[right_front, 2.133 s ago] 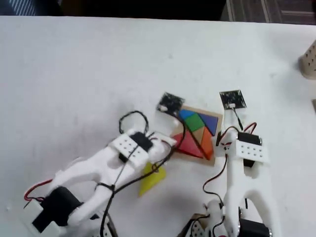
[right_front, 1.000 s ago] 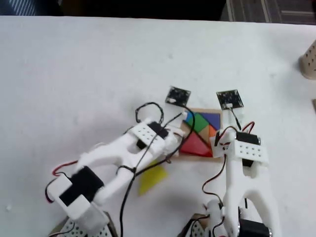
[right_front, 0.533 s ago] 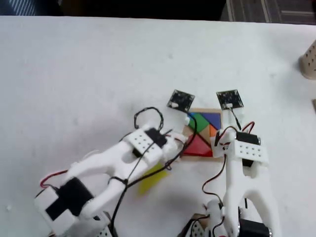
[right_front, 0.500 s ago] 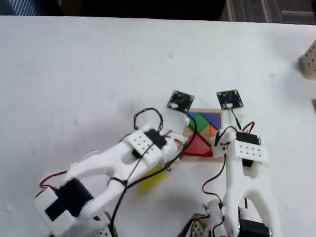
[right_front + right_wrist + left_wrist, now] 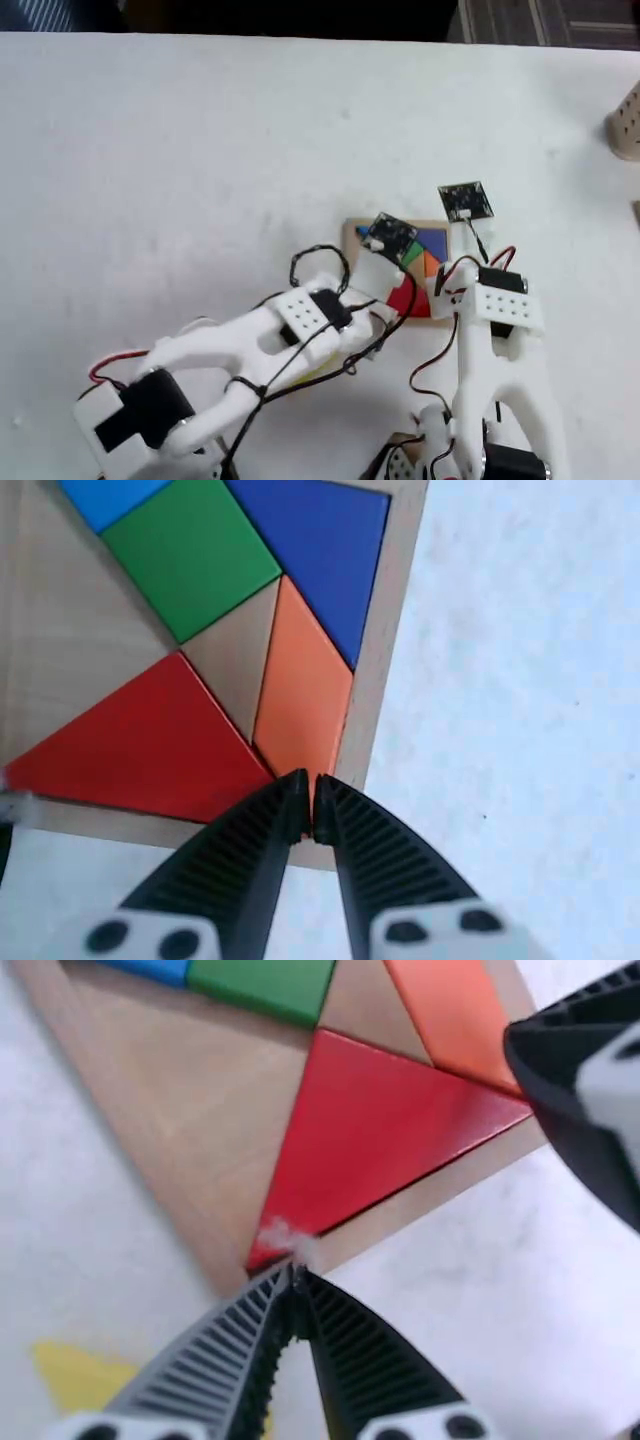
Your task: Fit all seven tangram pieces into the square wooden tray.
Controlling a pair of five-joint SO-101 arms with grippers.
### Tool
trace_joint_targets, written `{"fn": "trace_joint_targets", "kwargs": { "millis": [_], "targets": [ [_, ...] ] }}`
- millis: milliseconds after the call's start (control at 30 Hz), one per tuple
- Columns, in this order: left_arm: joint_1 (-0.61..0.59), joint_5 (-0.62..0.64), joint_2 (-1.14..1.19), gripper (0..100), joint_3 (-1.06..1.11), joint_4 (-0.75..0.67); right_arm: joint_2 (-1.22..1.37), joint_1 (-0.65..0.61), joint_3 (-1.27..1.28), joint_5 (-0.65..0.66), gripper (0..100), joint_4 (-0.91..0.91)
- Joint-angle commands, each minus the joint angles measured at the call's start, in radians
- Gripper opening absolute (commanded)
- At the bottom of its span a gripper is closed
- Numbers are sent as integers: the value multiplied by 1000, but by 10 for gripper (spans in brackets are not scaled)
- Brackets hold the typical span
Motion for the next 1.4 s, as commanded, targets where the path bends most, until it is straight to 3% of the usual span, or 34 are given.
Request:
{"fn": "trace_joint_targets", "kwargs": {
  "millis": [0,167,333,500,600,800,933,1233,1367],
  "targets": [
    [-73,9,-90,22,-21,57,-27,-4,-29,11,20,2],
    [-239,9,-271,22,26,193,-27,-4,-29,11,19,2],
    [-343,8,-496,22,146,199,-27,-4,-31,2,19,-41],
    [-605,8,-711,23,296,170,-25,-7,-31,-92,21,-180],
    [-694,8,-760,23,382,91,-16,-16,-32,-103,21,-206],
    [-572,-143,-762,23,407,180,64,-25,-72,-97,21,-179],
    [-463,-153,-762,24,414,210,87,-73,-86,-86,19,-120],
    [-582,-149,-760,24,399,173,96,-94,-81,-48,19,-119],
    [-593,-149,-760,24,399,175,96,-257,-48,11,21,-102]
  ]
}}
